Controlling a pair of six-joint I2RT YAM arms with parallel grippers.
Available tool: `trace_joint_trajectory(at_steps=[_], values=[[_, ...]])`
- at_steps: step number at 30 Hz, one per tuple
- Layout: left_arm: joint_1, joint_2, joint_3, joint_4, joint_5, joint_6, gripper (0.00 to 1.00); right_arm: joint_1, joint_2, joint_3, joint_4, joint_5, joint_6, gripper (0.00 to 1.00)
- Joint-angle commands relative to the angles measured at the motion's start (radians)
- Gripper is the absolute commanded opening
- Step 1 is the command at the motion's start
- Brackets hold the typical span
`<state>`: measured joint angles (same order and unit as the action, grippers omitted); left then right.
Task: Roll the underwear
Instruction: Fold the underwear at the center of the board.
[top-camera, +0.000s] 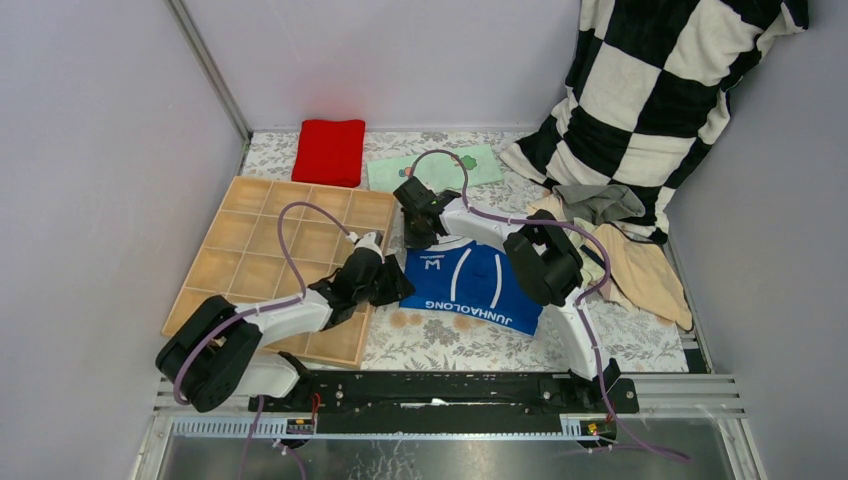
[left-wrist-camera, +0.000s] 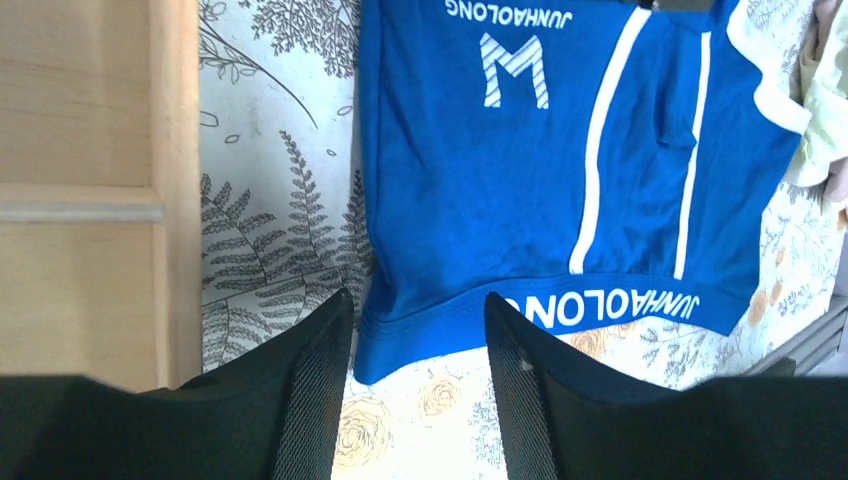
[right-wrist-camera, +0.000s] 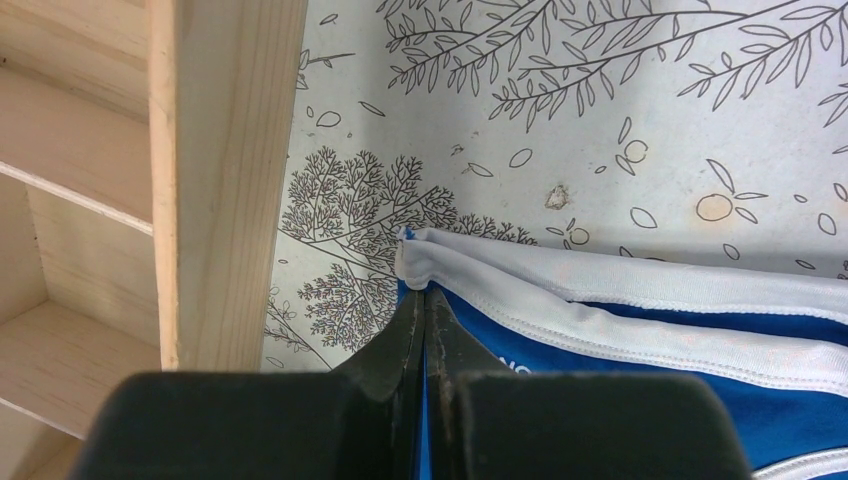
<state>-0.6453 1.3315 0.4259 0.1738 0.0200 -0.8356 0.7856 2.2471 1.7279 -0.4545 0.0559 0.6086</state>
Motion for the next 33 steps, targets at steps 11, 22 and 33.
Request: trace_joint_trajectory(at_steps=[11,22,33], values=[[-0.018,-0.065,-0.121,-0.014,0.073,0.023,0.54,0.004,-0.045,0.001,-0.012,0.017,0.008,0.0],[-0.027,-0.054,-0.116,-0.034,0.032,0.039,0.35,0.002,-0.046,-0.001,-0.012,0.01,0.006,0.0],[-0.028,-0.022,-0.042,-0.057,-0.017,0.07,0.0,0.003,-0.087,-0.037,0.041,-0.032,-0.012,0.0]])
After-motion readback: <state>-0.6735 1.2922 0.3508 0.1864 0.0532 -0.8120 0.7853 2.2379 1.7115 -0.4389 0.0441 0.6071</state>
